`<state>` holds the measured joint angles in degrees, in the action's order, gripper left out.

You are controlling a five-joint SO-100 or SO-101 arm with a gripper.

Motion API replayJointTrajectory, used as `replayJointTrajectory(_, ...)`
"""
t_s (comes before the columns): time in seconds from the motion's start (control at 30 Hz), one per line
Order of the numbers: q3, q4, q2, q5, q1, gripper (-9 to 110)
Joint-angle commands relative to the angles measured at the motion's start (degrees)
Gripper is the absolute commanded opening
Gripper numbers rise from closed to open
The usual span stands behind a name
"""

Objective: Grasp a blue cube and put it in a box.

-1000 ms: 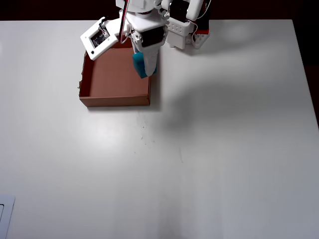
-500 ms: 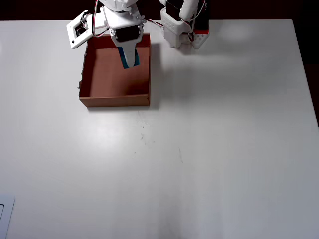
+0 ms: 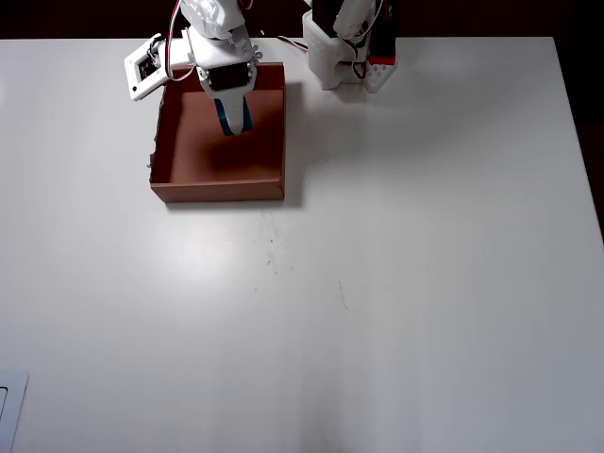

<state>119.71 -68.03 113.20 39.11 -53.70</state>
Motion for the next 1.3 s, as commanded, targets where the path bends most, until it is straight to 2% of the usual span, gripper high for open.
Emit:
replayJointTrajectory(0.0,1.41,2.29,0.18,1.05,-0.7,11)
replayJointTrajectory(0.47,16.17,18.28,0.09,6.5,-2.72,12)
replayJointTrajectory(0.9,18.54,21.88,-0.62,7.73,-2.81,12)
replayJointTrajectory(1.07,18.72,22.15,-0.44,7.73,-2.72,16)
replayJointTrajectory(1.27,18.72,22.41,-0.53,7.73,-2.72,26)
